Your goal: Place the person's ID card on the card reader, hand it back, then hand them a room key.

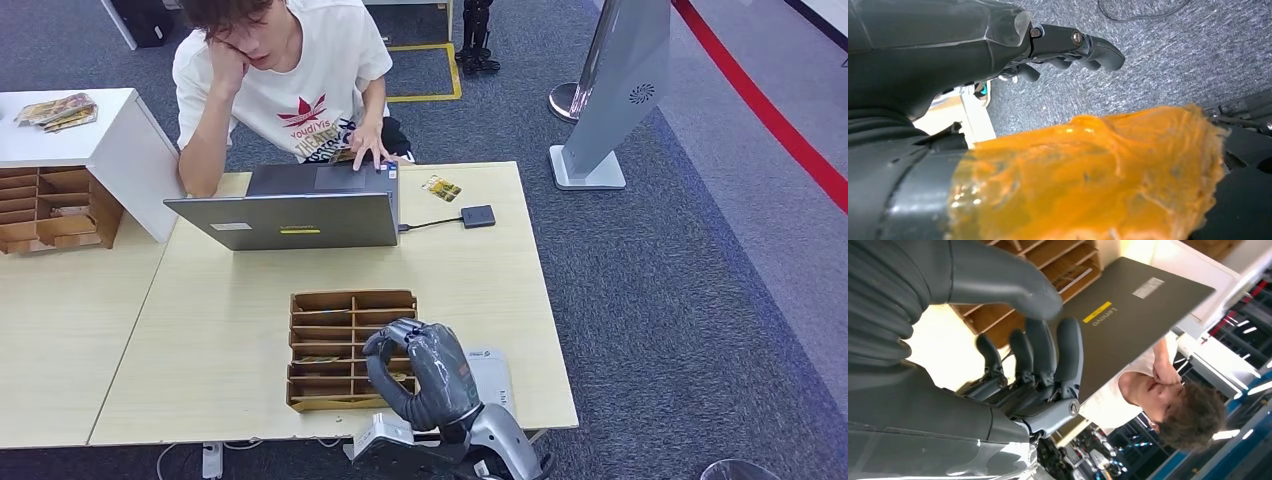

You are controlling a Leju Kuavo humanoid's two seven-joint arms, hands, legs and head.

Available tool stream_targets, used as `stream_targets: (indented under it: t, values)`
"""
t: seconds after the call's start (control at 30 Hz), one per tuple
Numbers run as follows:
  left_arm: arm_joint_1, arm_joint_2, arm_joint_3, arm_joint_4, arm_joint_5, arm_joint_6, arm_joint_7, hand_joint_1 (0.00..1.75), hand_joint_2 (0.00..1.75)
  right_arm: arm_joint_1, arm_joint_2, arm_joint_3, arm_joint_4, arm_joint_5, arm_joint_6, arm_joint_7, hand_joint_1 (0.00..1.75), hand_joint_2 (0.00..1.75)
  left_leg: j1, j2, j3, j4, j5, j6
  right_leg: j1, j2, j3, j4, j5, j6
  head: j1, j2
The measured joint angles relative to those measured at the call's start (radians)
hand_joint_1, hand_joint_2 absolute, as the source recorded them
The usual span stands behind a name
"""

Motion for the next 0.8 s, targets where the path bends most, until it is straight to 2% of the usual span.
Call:
stream_targets:
  t: [0.13,0.2,0.33,0.47,0.63,0.8]
  values:
    - [0.0,0.001,0.0,0.0,0.0,0.0,0.0,0.0,0.0,0.001,-0.011,0.013,0.013,0.037,-0.003,0.011,0.59,1.75,0.0,0.0,0.0,0.0,0.0,0.0,0.0,0.0,0.0,0.0,0.0,0.0,0.0,0.0]
    - [0.0,0.001,0.0,0.0,0.0,0.0,0.0,0.0,0.0,0.001,-0.015,0.018,0.019,0.055,-0.004,0.018,0.61,1.75,0.0,0.0,0.0,0.0,0.0,0.0,0.0,0.0,0.0,0.0,0.0,0.0,0.0,0.0]
    - [0.0,0.001,0.001,0.0,-0.003,-0.001,0.0,0.0,0.0,-0.002,-0.023,0.035,0.05,0.135,-0.02,0.042,0.8,1.75,0.0,0.0,0.0,0.0,0.0,0.0,0.0,0.0,0.0,0.0,0.0,0.0,0.0,0.0]
    - [0.0,0.001,0.003,0.0,-0.005,-0.002,0.0,0.0,0.0,-0.008,-0.029,0.052,0.101,0.187,-0.044,0.057,0.59,1.75,0.0,0.0,0.0,0.0,0.0,0.0,0.0,0.0,0.0,0.0,0.0,0.0,0.0,0.0]
    - [0.0,0.001,0.014,0.0,-0.006,-0.003,0.001,0.0,0.0,-0.011,-0.033,0.066,0.143,0.203,-0.05,0.064,0.57,1.75,0.0,0.0,0.0,0.0,0.0,0.0,0.0,0.0,0.0,0.0,0.0,0.0,0.0,0.0]
    - [0.0,0.001,0.016,0.0,-0.008,-0.003,0.001,0.0,0.0,-0.018,-0.034,0.071,0.166,0.212,-0.053,0.07,0.63,1.75,0.0,0.0,0.0,0.0,0.0,0.0,0.0,0.0,0.0,0.0,0.0,0.0,0.0,0.0]
